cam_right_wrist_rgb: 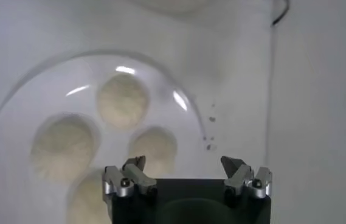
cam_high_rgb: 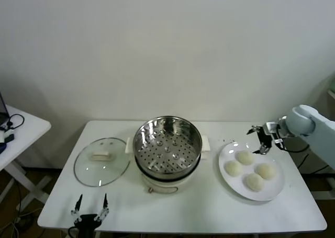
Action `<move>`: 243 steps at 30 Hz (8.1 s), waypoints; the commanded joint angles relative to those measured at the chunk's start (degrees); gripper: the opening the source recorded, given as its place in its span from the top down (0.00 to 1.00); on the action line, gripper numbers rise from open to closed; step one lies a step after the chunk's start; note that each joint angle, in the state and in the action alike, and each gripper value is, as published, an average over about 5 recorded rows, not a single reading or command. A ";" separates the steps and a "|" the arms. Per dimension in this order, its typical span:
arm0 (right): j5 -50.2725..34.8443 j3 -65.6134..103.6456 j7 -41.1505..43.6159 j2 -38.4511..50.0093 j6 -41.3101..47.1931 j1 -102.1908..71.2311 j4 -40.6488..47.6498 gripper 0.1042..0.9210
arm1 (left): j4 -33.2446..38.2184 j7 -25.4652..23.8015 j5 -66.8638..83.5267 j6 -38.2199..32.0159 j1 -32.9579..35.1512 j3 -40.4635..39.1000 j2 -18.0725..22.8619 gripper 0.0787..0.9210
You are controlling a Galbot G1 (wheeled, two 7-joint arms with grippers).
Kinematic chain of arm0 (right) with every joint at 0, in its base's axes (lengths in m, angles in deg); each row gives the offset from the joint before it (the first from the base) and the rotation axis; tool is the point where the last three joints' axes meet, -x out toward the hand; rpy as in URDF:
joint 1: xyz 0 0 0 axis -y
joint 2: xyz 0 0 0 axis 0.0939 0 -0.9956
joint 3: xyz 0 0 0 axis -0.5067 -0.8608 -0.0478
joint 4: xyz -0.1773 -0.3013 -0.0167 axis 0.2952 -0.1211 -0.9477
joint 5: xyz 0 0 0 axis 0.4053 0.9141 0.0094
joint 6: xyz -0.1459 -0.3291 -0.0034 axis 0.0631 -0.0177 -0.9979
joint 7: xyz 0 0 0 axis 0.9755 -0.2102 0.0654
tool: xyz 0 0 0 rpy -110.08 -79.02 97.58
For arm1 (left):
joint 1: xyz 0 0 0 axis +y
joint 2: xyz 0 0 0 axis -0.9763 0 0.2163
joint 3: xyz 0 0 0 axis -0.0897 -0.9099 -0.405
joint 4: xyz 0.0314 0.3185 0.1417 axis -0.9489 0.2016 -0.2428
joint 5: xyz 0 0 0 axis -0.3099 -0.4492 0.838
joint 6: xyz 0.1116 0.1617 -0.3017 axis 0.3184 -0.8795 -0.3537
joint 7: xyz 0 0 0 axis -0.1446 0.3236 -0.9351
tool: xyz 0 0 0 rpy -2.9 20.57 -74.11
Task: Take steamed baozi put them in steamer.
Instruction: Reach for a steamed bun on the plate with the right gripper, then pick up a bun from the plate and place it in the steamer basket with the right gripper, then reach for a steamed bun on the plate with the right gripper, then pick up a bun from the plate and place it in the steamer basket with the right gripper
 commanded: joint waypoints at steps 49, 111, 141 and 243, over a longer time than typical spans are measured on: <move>-10.72 -17.90 6.34 -6.18 -7.91 23.53 -0.50 0.37 | -3.30 1.58 -4.70 -3.15 0.37 0.21 0.20 0.12; -11.34 -32.49 -5.47 -34.19 -35.64 34.94 8.31 0.12 | -5.88 3.56 -9.62 -5.55 -0.03 0.27 2.06 0.12; -30.27 -37.20 -12.50 -1.27 18.26 16.13 -12.25 0.12 | -7.92 3.60 -12.18 -6.24 -0.20 0.62 1.90 0.12; -46.47 -39.48 -8.10 -28.50 21.24 44.02 -14.45 0.12 | -9.18 4.80 -16.30 -7.55 -0.89 -0.13 2.15 0.12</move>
